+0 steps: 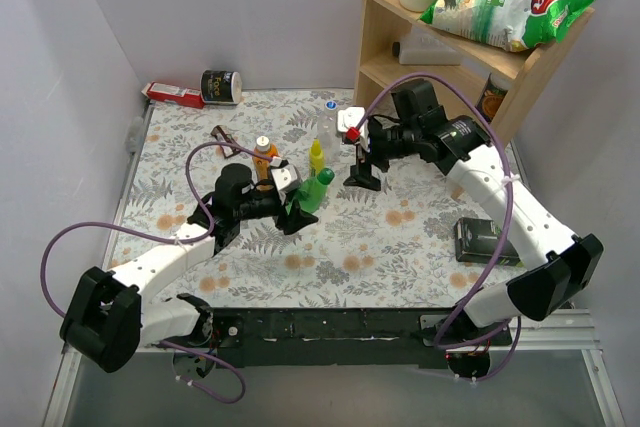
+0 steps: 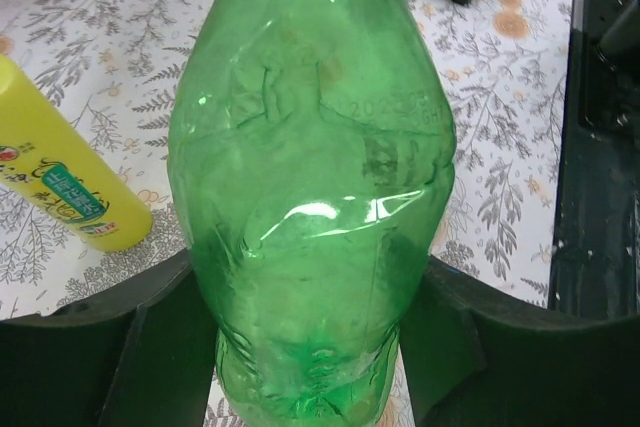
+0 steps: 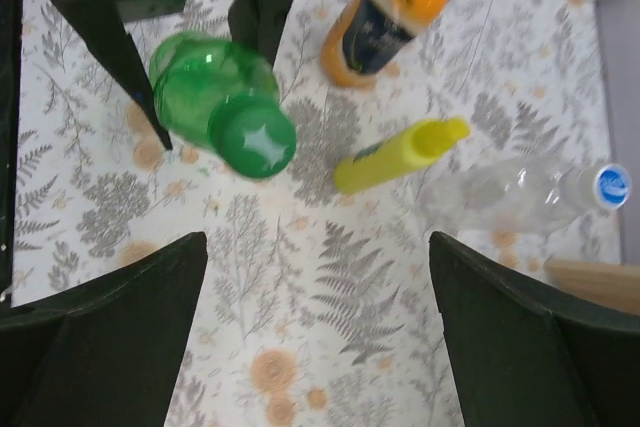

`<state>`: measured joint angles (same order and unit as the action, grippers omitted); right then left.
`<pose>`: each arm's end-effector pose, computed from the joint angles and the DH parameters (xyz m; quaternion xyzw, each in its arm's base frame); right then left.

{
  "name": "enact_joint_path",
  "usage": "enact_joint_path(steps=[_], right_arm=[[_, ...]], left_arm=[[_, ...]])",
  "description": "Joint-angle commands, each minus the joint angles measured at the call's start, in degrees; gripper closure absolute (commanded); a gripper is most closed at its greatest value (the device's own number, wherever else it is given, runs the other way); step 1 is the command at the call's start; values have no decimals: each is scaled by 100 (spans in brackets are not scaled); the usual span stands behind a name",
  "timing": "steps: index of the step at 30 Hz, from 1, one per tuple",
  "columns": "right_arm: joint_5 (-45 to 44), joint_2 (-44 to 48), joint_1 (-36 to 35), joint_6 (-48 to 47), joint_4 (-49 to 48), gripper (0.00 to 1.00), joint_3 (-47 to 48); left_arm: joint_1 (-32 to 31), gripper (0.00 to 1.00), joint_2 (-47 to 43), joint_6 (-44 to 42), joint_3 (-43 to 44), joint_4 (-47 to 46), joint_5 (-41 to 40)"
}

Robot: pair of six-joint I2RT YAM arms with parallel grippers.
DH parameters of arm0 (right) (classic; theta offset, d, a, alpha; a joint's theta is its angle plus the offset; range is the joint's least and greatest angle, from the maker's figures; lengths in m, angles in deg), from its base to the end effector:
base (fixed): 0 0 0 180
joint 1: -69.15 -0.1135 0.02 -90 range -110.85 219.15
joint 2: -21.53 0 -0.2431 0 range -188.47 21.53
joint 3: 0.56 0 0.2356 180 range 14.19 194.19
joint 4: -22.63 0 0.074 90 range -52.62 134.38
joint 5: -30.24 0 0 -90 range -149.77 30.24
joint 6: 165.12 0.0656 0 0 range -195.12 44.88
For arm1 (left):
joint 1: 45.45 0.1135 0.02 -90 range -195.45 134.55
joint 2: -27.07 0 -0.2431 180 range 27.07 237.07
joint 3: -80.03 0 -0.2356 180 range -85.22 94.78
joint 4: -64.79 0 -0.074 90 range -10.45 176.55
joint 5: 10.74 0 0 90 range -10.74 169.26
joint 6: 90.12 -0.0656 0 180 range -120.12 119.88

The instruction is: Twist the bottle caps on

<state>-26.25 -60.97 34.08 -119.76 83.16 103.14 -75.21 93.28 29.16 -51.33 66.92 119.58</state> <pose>0.2308 0.2063 0.3582 -0.6493 0.5853 0.2255 0.4301 0.2075 -0.1675 0.2230 0.2016 0.7667 -0.5115 0.3314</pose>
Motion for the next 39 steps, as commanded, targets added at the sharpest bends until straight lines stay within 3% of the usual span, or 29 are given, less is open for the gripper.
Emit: enact_joint_path(steps=[1, 7, 12, 19, 30, 39], right_arm=[[841, 137, -245, -447, -464, 2, 115], [569, 506, -773, -1371, -411, 2, -658], [322, 726, -896, -1337, -816, 2, -1046], [120, 876, -896, -1214, -772, 2, -1335], [-161, 1166, -879, -441, -939, 3, -1793], [286, 850, -589, 500, -869, 7, -1373]], left_arm=[[5, 100, -109, -783, 443, 998, 424], [5, 100, -56, -783, 698, 1227, 451], [5, 100, 14, -757, 812, 1385, 451], [23, 100, 181, 95, 935, 894, 73], [128, 100, 330, 289, 1085, 630, -41], [137, 100, 296, -36, 1111, 428, -321]])
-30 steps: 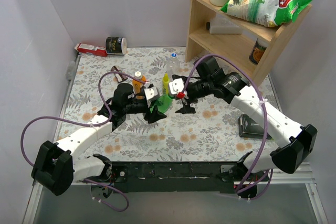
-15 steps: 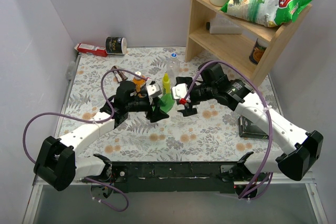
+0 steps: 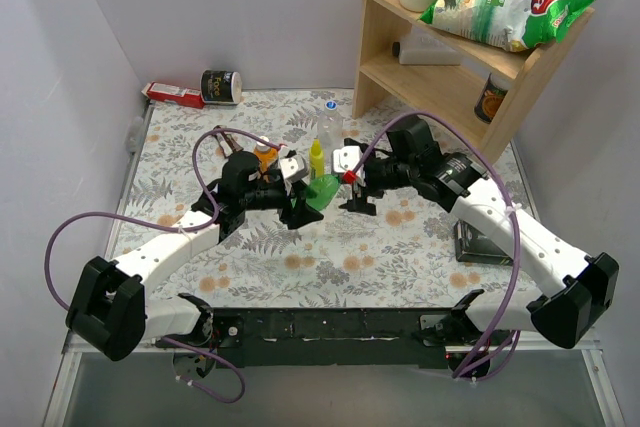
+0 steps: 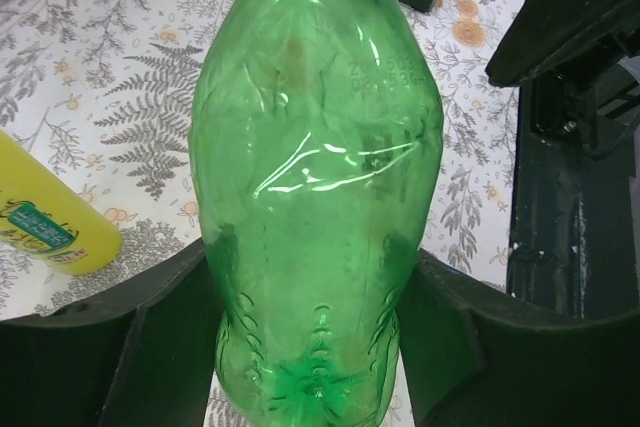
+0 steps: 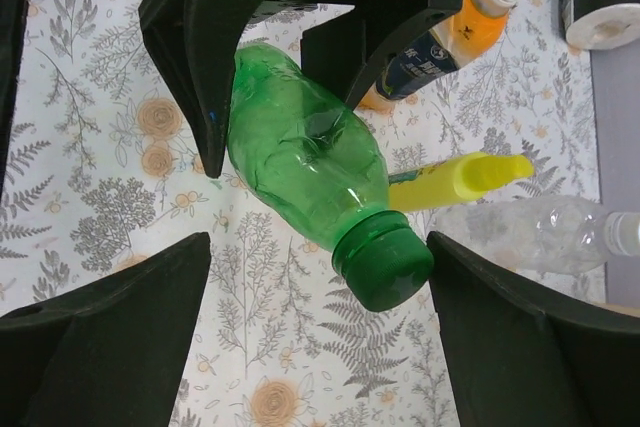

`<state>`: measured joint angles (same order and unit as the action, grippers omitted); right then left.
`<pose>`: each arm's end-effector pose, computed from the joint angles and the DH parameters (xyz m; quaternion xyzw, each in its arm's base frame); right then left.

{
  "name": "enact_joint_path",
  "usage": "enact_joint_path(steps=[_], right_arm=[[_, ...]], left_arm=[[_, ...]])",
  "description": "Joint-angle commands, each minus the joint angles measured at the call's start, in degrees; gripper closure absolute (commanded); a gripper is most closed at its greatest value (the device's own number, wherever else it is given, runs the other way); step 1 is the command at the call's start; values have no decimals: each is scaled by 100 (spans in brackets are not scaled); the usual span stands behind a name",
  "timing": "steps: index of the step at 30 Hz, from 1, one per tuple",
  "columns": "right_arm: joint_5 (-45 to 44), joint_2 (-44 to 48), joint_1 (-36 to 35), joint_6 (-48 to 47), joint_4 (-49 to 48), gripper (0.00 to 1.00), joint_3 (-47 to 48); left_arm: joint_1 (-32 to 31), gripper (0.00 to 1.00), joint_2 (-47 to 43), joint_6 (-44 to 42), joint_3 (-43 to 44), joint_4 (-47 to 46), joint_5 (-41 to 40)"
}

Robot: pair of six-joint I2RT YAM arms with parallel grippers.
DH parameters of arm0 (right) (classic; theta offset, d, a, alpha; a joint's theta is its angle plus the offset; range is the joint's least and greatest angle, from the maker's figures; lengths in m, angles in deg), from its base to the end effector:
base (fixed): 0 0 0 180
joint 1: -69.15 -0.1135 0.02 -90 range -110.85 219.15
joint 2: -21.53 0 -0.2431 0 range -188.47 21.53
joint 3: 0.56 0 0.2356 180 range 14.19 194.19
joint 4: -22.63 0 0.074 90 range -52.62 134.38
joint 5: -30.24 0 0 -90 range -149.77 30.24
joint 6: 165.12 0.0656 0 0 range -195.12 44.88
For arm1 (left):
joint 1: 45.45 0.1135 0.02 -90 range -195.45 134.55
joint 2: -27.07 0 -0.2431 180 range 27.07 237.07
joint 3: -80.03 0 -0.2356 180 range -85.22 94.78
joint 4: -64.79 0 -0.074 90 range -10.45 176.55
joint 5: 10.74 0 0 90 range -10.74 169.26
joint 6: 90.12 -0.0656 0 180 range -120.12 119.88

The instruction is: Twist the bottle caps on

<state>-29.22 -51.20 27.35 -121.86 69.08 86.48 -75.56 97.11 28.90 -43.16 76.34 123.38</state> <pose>0.1915 0.2159 0.3344 -0.6806 0.5156 0.2102 0.4762 0.2161 -0.1781 0.2373 0.2098 0.7787 -0.5216 0.2783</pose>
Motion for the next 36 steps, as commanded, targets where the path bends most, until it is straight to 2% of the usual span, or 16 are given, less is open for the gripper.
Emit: enact_joint_path(steps=[1, 9, 12, 14, 16, 18, 21, 22, 25, 28, 36], right_arm=[[697, -249, 163, 806, 678, 8, 355], [1190, -707, 611, 1404, 1110, 9, 943], [1313, -822, 813, 1414, 1092, 8, 1260], [1393, -840, 884, 751, 1206, 7, 1647], [1332, -613, 884, 107, 1259, 7, 1631], [1322, -357, 884, -795, 1207, 9, 1377], [1226, 196, 806, -1476, 952, 14, 691], [1139, 407, 762, -2000, 934, 16, 551], [945, 654, 586, -2653, 855, 20, 93], [953, 655, 498, -2963, 917, 24, -13], [1015, 506, 331, -2990, 706, 29, -66]], left_arm=[[189, 100, -96, -36, 268, -541, -720], [321, 100, -227, -62, 206, -664, -782], [321, 100, -219, -649, 276, -165, -423], [321, 100, -245, -1271, 320, 563, -203], [321, 100, -385, -1608, 294, 1038, -114], [321, 100, -491, -1933, 241, 1225, -35], [321, 100, -623, -2320, 241, 1576, 105], [313, 100, -641, -2374, 250, 1690, 114], [313, 100, -720, -2689, 267, 1805, 246], [260, 100, -738, -2875, 302, 1858, 246], [163, 100, -614, -2875, 548, 2017, 291]])
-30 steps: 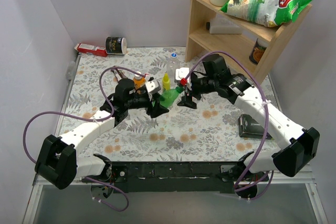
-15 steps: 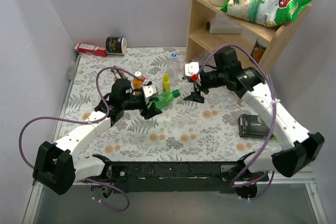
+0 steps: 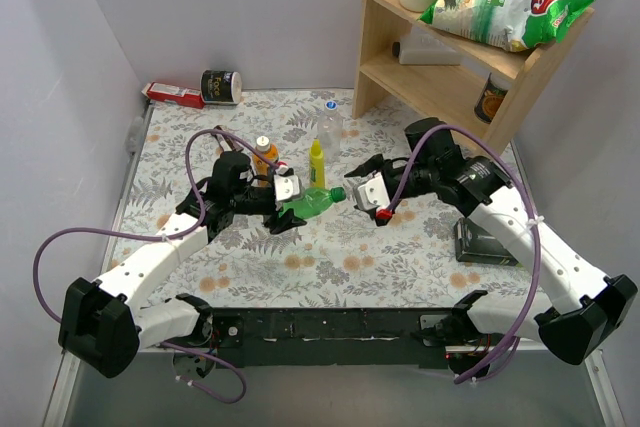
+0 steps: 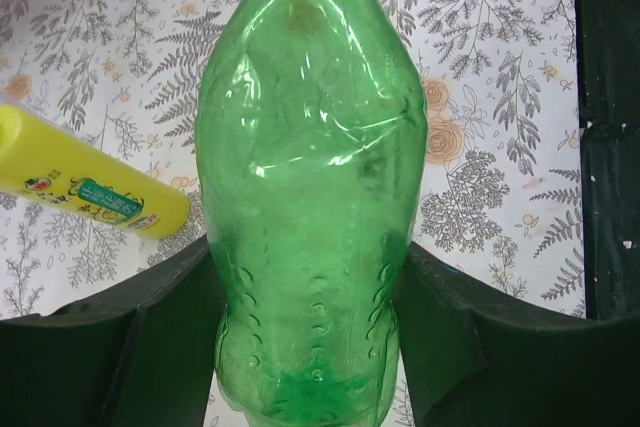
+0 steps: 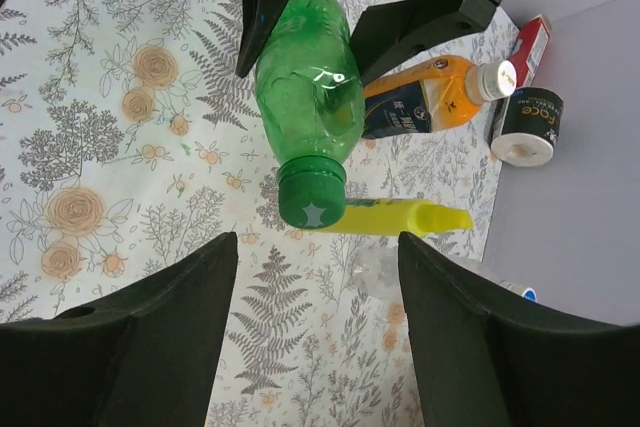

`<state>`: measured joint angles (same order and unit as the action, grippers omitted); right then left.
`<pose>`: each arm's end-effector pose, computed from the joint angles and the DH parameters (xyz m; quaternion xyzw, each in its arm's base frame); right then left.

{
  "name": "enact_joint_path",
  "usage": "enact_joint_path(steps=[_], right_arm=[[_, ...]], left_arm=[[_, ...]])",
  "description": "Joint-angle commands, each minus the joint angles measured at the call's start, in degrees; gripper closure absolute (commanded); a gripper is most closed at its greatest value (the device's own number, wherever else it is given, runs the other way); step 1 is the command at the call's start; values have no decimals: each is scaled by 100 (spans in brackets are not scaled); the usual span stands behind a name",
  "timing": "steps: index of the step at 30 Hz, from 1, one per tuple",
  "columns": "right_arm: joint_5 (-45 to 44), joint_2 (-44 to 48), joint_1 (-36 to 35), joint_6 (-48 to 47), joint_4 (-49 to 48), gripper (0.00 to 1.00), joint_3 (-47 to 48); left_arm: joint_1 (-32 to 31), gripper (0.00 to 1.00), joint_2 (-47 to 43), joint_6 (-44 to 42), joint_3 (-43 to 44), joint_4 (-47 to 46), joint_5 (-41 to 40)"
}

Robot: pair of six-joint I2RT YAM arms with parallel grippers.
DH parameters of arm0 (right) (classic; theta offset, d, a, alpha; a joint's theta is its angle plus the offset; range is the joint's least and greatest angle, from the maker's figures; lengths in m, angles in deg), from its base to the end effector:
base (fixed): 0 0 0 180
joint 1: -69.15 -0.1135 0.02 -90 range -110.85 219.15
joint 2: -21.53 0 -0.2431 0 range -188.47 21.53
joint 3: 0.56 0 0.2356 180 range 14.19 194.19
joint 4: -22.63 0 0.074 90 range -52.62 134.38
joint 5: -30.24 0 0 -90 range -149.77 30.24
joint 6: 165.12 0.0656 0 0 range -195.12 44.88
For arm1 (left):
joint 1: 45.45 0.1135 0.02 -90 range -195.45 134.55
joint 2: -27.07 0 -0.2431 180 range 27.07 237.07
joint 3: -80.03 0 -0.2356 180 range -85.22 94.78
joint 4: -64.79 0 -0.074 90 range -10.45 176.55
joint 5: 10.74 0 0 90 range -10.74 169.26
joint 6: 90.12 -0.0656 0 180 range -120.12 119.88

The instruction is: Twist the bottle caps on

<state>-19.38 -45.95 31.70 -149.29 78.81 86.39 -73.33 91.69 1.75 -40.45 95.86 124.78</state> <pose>0.1714 0.1848 0.3425 -0.7809 0.3434 0.1602 0.4966 0.1967 -0.1570 0.2414 0.3557 0.7617 -0.4406 0.3149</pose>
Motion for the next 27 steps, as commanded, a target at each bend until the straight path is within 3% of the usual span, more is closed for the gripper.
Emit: enact_joint_path(steps=[1, 16, 21, 25, 27], right_arm=[[23, -37, -113, -247, -319, 29, -75], [-127, -388, -201, -256, -285, 48, -22], [-48, -581, -201, -98, -109, 63, 258], [92, -1020, -201, 901, 93, 74, 829], [406, -1582, -123, 1947, 495, 77, 1285]], left_arm=[[-95, 100, -72, -161, 286, 56, 116], [-148, 100, -107, 191, 181, -304, 10], [-156, 100, -72, 235, 163, -410, -43], [-156, 100, -28, 463, 163, -699, -358], [-252, 100, -28, 586, 154, -1093, -692]])
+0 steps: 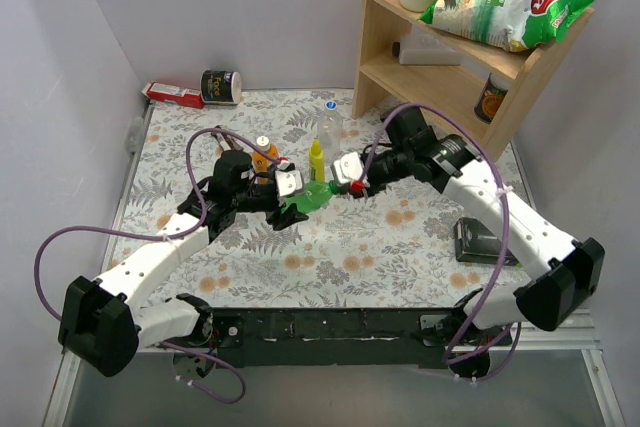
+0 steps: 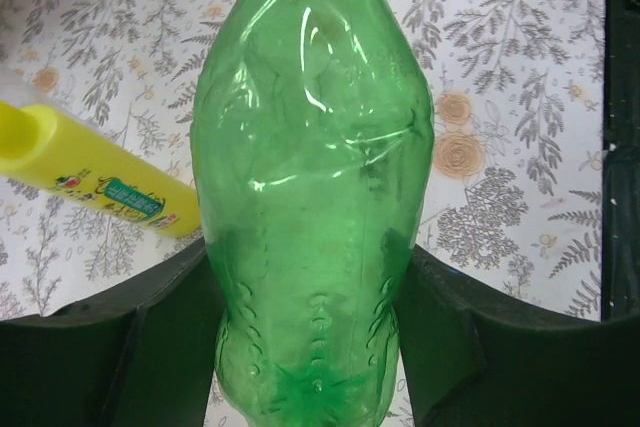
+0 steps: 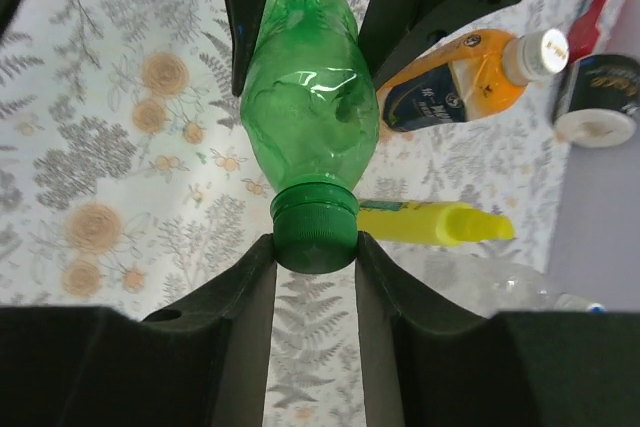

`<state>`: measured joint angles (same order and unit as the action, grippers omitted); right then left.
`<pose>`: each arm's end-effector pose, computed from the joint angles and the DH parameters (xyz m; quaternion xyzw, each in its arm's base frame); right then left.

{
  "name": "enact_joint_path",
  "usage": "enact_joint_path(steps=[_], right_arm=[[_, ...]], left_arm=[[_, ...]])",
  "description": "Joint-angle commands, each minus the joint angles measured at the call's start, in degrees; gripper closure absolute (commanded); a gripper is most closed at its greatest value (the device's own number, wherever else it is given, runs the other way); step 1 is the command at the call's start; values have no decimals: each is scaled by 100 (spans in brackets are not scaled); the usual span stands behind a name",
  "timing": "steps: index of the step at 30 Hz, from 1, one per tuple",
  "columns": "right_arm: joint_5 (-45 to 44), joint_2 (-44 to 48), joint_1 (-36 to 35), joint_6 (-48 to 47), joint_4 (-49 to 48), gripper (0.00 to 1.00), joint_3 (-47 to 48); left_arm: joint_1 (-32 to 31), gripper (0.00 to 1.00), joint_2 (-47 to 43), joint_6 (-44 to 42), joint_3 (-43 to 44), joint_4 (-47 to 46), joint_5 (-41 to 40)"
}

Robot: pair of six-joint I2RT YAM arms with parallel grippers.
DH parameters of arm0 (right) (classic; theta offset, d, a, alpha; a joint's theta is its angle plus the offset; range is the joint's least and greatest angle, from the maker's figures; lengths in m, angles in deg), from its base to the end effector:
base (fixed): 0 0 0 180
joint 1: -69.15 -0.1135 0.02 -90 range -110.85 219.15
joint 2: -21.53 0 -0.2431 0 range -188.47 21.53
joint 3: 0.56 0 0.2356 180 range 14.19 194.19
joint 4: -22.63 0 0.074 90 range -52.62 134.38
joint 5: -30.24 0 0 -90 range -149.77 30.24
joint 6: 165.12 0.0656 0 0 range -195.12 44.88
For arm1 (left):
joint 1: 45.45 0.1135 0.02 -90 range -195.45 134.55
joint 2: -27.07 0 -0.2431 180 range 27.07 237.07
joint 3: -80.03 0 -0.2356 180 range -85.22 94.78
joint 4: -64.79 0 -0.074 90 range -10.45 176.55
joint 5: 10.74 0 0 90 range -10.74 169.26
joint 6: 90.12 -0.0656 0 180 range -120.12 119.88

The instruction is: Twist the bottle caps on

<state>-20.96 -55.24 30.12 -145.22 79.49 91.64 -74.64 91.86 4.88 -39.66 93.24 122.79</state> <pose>0.1957 0.2116 0.3300 -0.7797 0.3872 0.1878 0.4548 0.1992 -0.1630 0.2490 0.3442 0.7607 -0.4418 0.3283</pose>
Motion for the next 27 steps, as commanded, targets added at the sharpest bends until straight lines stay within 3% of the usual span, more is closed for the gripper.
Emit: enact_joint_path(steps=[1, 3, 5, 8, 12, 13, 15, 18, 19, 20, 22, 26, 27], right_arm=[[749, -890, 79, 1848, 682, 78, 1328], [1414, -1680, 202, 2359, 1683, 80, 1920], [1778, -2112, 359, 2921, 1906, 85, 2362], [2148, -2271, 466, 3870, 1713, 87, 2502], [2997, -2474, 720, 6171, 611, 97, 2407], [3036, -2526, 773, 6741, 536, 98, 2398], [3054, -2571, 958, 6800, 509, 86, 2494], [2784, -2299, 1274, 5775, 588, 45, 2739], [2686, -2194, 1336, 5397, 719, 23, 2775], [2589, -1923, 1406, 4541, 755, 15, 2775], [2176, -1597, 1415, 3719, 781, 8, 2557], [1911, -605, 1337, 1706, 947, 6, 1775], [1676, -489, 1240, 493, 1105, 7, 1652]], left_arm=[[-157, 100, -46, 300, 67, -990, -886], [-288, 100, -37, 318, 111, -1341, -1214], [-376, 100, 24, 309, 172, -1500, -1679], [-517, 100, 77, 239, 208, -1633, -2224], [-614, 100, 33, 204, 15, -1659, -2533], [-614, 100, 16, 247, -29, -1659, -2551], [-614, 100, -63, 396, -126, -1625, -2612], [-571, 100, -160, 739, -197, -1205, -2438], [-518, 100, -212, 809, -249, -1098, -2306], [-465, 100, -291, 967, -310, -1001, -2166], [-290, 100, -537, 1135, -416, -799, -1589], [-113, 100, -574, 968, -294, -193, -478], [-113, 100, -521, 907, -232, -26, -355]])
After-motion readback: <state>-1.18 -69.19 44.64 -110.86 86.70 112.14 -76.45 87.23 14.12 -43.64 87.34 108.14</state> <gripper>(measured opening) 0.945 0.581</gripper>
